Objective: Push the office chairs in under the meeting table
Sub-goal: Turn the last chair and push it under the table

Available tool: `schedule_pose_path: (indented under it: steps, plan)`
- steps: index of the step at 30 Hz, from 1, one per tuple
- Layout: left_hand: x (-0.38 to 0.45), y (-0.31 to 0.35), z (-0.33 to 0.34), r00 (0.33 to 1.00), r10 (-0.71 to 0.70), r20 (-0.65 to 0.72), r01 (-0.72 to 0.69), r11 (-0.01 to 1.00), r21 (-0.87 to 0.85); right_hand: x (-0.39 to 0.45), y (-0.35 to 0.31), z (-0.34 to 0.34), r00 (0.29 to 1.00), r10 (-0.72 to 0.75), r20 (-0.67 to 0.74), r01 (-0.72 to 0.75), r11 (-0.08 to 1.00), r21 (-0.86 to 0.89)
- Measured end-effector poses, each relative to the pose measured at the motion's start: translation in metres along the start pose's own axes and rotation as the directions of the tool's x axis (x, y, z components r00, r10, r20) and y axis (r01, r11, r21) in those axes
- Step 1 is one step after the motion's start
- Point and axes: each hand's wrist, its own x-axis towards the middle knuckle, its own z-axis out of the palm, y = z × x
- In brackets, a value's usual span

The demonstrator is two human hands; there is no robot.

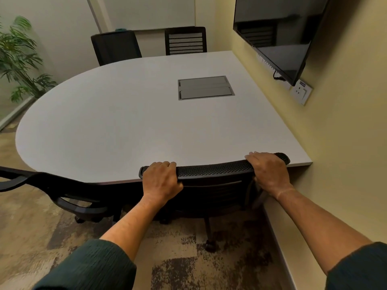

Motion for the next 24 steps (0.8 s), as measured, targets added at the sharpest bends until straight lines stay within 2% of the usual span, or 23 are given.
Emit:
schedule_pose_path:
  steps: [11,16,19,24]
  plan:
    - [-0.001,-0.001,-0.002,0.999,0.007,0.049,-0.008,1.0,0.008,-0.001,-0.004,0.0,0.997,0.071,0.031,-0.071,0.997,-0.002]
    - [0.0,0.002,-0.002,0.996,-0.013,0.093,0.013,1.0,-0.003,-0.001,0.0,0.001,0.998,0.056,0.023,-0.056,0.998,0.0]
    - [-0.002,0.004,-0.005,0.994,-0.028,0.106,0.03,0.999,-0.014,-0.001,0.002,-0.001,0.996,0.047,0.073,-0.048,0.999,0.013]
    - [-0.007,0.005,-0.009,0.994,0.016,0.105,-0.013,0.999,-0.036,-0.003,0.01,-0.004,0.997,-0.018,0.074,0.012,0.997,0.08]
